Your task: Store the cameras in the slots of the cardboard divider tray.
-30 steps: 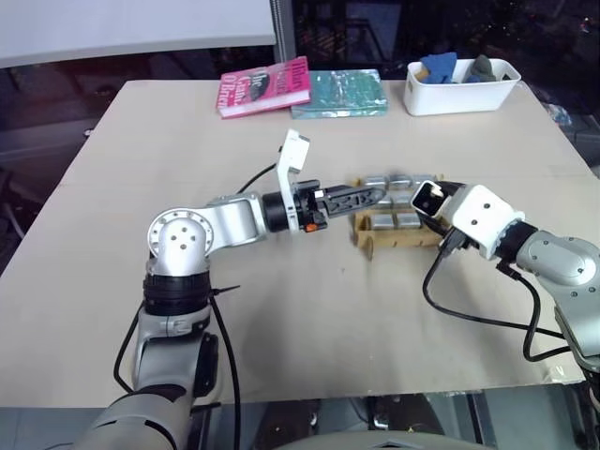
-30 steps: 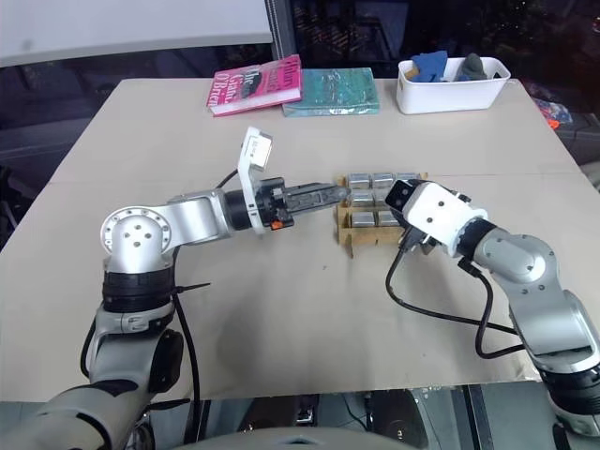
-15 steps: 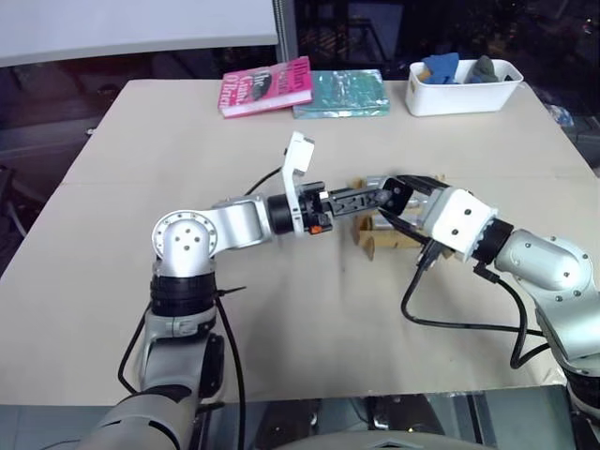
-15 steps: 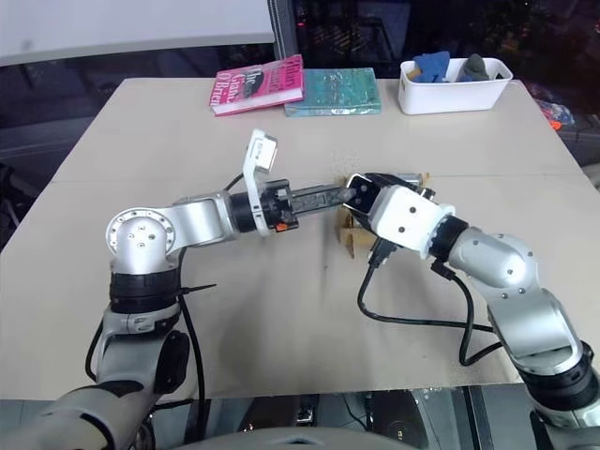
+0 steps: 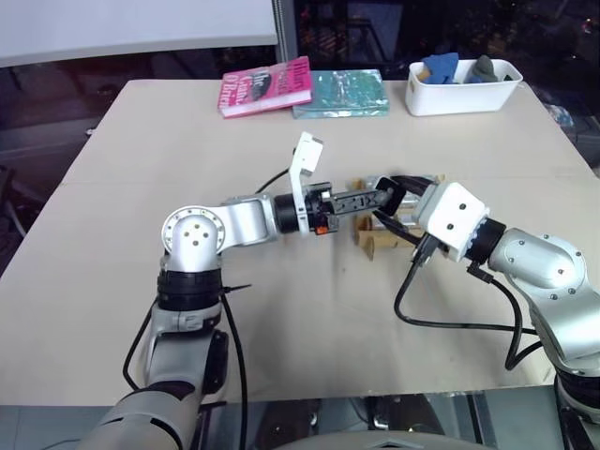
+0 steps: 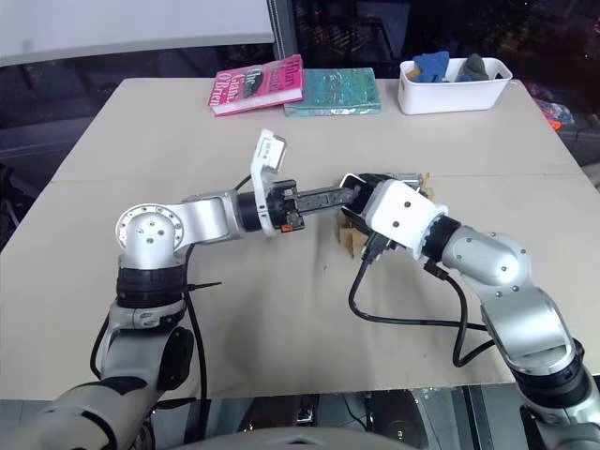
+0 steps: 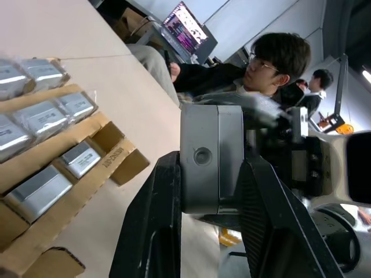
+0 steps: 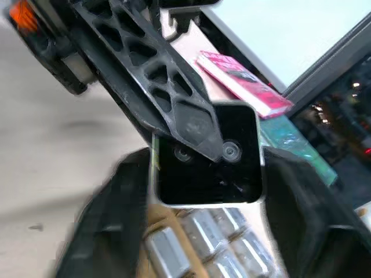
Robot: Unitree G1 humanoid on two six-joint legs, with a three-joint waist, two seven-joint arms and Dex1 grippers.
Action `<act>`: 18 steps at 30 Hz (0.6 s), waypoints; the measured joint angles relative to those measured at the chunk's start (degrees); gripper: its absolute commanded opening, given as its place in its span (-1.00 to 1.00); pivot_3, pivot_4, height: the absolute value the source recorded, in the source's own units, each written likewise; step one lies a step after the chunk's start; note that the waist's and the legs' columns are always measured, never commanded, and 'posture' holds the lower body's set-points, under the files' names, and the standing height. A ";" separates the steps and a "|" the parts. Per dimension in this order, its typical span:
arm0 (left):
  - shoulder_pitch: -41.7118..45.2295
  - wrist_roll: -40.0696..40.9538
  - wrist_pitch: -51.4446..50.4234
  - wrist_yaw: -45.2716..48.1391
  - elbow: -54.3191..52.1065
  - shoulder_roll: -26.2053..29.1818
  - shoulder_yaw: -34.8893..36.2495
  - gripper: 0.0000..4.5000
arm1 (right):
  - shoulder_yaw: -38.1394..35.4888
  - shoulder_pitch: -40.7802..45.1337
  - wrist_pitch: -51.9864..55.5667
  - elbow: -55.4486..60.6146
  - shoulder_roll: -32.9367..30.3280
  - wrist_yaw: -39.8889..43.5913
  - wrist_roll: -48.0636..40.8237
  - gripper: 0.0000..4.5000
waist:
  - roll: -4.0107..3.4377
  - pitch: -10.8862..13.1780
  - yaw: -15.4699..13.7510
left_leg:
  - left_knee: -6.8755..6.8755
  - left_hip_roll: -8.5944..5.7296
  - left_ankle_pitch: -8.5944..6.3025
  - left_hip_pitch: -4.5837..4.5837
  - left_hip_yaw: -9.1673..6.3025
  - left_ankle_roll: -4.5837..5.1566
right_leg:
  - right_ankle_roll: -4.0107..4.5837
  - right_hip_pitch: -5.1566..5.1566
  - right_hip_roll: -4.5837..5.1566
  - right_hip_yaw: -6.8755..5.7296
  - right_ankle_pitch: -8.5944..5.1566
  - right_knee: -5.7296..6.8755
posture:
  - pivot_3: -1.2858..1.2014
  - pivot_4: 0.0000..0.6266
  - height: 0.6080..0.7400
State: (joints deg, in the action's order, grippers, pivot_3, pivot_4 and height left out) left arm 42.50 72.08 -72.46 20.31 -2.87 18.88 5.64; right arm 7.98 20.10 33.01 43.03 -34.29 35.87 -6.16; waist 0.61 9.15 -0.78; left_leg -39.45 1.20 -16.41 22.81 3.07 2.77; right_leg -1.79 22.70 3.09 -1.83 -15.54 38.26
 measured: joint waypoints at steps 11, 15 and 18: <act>15.55 -29.43 22.90 27.28 16.57 2.28 -19.69 -0.68 | -15.19 -19.37 7.63 7.35 -1.06 -3.59 -1.59 0.97 | 0.00 0.00 -0.48 | 0.04 -0.18 0.00 0.07 -0.05 0.00 | -0.01 -0.07 -0.08 -0.33 -0.01 -0.13 | 0.03 -0.52 1.00; 22.54 -43.44 39.60 38.49 34.44 -4.65 -28.55 -0.68 | -23.89 -25.97 6.75 9.06 2.47 -3.72 -4.78 0.97 | 0.01 0.01 -0.48 | 0.08 -0.33 -0.01 0.13 -0.02 0.02 | -0.02 -0.02 -0.20 -0.32 -0.01 -0.24 | 0.03 -0.52 1.00; 28.13 -51.02 50.21 42.04 48.11 -10.32 -30.78 -0.68 | -28.70 -29.63 6.55 11.11 3.80 -3.14 -8.20 0.97 | 0.01 0.03 -0.10 | 0.12 -0.35 -0.02 0.24 -0.06 0.05 | -0.02 0.07 -0.20 -0.30 -0.01 -0.28 | 0.03 -0.52 1.00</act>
State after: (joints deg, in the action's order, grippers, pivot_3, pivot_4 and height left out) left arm 70.63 21.06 -22.25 62.35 45.23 8.56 -25.14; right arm -20.73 -9.54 39.56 54.14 -30.49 32.73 -14.36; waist 0.62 9.18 -0.88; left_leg -39.33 0.85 -16.44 23.05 3.01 2.82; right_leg -1.81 22.77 2.89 -2.13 -15.56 37.98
